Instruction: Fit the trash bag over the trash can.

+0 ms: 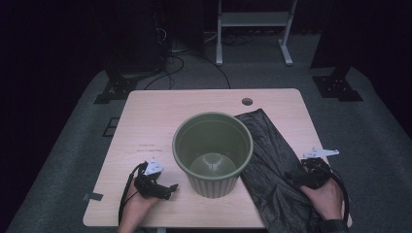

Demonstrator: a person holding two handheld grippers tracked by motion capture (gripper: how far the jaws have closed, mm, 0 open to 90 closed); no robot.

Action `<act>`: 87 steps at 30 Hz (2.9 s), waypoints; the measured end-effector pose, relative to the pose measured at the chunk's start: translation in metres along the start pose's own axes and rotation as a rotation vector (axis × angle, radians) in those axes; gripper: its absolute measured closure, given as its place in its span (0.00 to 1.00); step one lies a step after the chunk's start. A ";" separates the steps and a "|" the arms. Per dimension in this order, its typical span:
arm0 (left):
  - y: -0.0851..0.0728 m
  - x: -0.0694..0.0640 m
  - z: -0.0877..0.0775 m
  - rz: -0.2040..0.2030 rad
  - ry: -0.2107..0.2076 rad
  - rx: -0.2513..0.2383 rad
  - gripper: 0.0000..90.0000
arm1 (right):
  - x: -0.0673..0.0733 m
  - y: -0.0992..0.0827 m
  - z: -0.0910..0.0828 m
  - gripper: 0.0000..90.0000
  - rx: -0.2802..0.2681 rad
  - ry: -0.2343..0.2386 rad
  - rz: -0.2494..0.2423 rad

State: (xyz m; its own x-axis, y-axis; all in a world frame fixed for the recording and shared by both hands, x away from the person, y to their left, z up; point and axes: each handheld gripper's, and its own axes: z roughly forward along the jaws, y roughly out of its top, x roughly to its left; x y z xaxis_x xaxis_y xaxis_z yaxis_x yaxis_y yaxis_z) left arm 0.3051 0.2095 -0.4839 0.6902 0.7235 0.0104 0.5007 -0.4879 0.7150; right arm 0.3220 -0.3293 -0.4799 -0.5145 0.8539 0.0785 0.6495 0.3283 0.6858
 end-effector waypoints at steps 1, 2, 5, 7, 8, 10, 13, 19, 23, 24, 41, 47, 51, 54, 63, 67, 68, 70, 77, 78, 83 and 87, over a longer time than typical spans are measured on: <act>0.000 0.000 0.000 0.000 0.000 0.000 0.00 | 0.000 0.000 0.000 0.10 0.000 0.000 0.000; 0.000 0.000 0.000 0.000 0.000 0.000 0.00 | 0.003 0.001 0.001 0.10 -0.009 0.038 0.001; 0.000 0.000 0.000 0.000 0.000 0.000 0.00 | 0.006 0.003 0.003 0.10 -0.013 0.060 -0.001; 0.000 0.000 0.000 0.000 0.000 0.000 0.00 | 0.014 0.007 0.008 0.10 -0.018 0.102 -0.016; 0.000 0.000 0.000 0.000 0.000 0.000 0.00 | 0.016 0.008 0.010 0.10 -0.020 0.116 -0.017; 0.000 0.000 0.000 0.000 0.000 0.000 0.00 | 0.020 0.013 0.013 0.10 -0.013 0.138 -0.020; 0.000 0.000 0.000 0.000 0.000 0.000 0.00 | 0.025 0.018 0.016 0.10 -0.016 0.155 -0.030; 0.000 0.000 0.000 0.000 0.000 0.000 0.00 | 0.039 0.030 0.028 0.10 -0.021 0.205 -0.038; 0.000 0.000 0.000 0.000 0.000 0.000 0.00 | 0.049 0.039 0.034 0.10 -0.018 0.213 -0.059; 0.000 0.000 0.000 0.000 0.000 0.000 0.00 | 0.051 0.042 0.035 0.10 -0.025 0.216 -0.063; 0.000 0.000 0.000 0.000 0.000 0.000 0.00 | 0.093 0.060 0.069 0.12 -0.018 0.136 -0.152; 0.000 0.000 0.000 0.000 0.000 0.000 0.00 | 0.097 0.059 0.068 0.25 -0.020 0.085 -0.185; 0.000 0.000 0.000 0.000 0.000 0.000 0.00 | 0.094 0.057 0.061 0.56 -0.032 0.100 -0.193; 0.000 0.000 0.000 0.000 0.000 0.000 0.00 | 0.093 0.055 0.059 0.74 -0.035 0.111 -0.196; 0.000 0.000 0.000 0.000 0.000 0.000 0.00 | 0.092 0.053 0.055 0.96 -0.026 0.157 -0.196; 0.000 0.000 0.000 0.000 0.000 0.000 0.00 | 0.092 0.052 0.052 0.97 -0.016 0.196 -0.204; 0.000 0.000 0.000 0.000 0.000 0.000 0.00 | 0.092 0.052 0.052 0.97 -0.016 0.196 -0.204; 0.000 0.000 0.000 0.000 0.000 0.000 0.00 | 0.092 0.053 0.045 0.97 -0.021 0.219 -0.207; 0.000 0.000 0.000 -0.001 0.000 0.000 0.00 | 0.095 0.054 0.031 0.97 -0.036 0.286 -0.224; 0.000 0.000 0.000 -0.001 0.000 0.000 0.00 | 0.097 0.055 0.026 0.97 -0.034 0.291 -0.244; 0.000 0.000 0.000 -0.001 -0.001 0.000 0.00 | 0.105 0.061 0.015 0.97 -0.033 0.341 -0.291; 0.000 0.000 0.000 -0.001 -0.001 0.000 0.00 | 0.108 0.067 0.003 0.97 -0.059 0.390 -0.309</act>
State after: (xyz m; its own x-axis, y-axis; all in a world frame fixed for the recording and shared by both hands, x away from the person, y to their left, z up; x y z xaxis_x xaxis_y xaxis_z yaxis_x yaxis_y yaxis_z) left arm 0.3052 0.2096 -0.4838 0.6901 0.7236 0.0093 0.5016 -0.4875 0.7147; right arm 0.3119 -0.2138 -0.4278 -0.8563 0.5019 0.1220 0.4065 0.5090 0.7588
